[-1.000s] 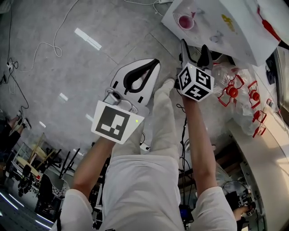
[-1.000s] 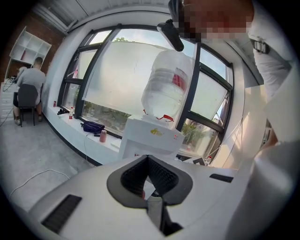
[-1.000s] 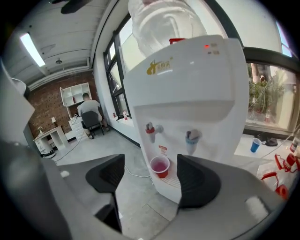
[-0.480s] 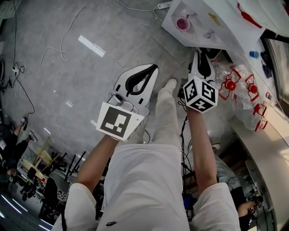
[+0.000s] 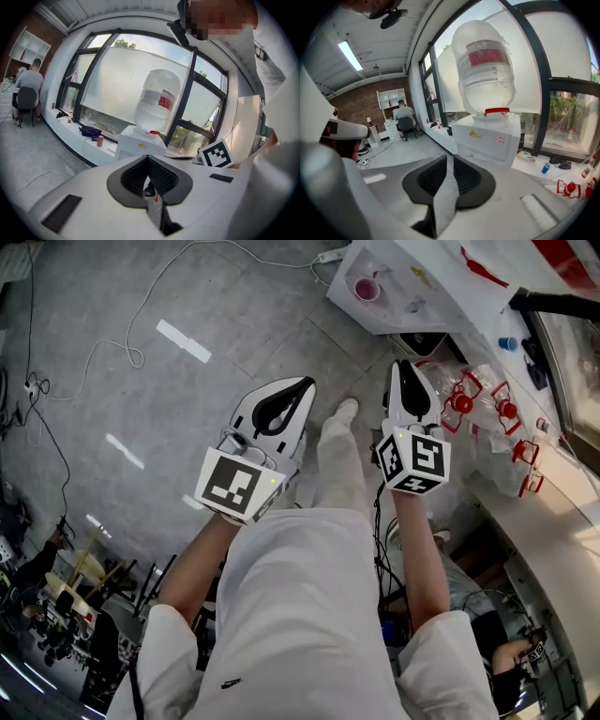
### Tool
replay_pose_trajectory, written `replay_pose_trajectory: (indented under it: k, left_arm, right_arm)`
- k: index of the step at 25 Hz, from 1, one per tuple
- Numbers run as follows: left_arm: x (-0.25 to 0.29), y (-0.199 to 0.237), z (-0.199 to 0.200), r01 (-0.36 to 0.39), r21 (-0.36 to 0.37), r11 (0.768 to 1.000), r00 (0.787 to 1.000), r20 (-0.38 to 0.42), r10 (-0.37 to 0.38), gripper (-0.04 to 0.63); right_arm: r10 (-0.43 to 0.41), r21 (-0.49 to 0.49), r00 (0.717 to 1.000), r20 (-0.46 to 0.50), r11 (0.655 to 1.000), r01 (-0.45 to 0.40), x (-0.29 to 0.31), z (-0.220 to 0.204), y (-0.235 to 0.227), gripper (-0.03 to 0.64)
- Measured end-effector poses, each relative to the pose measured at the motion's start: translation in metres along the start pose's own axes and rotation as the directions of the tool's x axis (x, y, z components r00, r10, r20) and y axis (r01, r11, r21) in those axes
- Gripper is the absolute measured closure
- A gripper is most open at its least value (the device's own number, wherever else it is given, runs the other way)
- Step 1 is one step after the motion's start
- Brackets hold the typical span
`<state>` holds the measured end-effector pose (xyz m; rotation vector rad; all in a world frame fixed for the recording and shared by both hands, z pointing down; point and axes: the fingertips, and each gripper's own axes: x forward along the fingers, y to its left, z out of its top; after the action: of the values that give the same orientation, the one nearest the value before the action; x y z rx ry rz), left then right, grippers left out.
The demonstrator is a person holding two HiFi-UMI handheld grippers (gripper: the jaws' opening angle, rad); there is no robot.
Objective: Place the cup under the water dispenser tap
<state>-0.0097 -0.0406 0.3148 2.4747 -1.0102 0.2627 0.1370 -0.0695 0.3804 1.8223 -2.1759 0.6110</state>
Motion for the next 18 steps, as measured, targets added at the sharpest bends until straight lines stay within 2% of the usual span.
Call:
replay_pose_trajectory:
  k: [8,18]
  left_arm:
    - [-0.018,-0.008,0.047,0.030,0.068,0.997,0.998,0.050,-0.033,0.589]
    - [-0.056,-0.026,0.077,0.063,0.093,0.994,0.995,0.076,-0.070,0.589]
  right_arm:
    - [0.080,-0.072,0.996,0.036,0.994,-0.078,-0.042,0.050,0.032,0.561]
    - [0.146,-0.167,0.988,0.052,0.977,-0.135,-0.096,0.101,0.066,0.561]
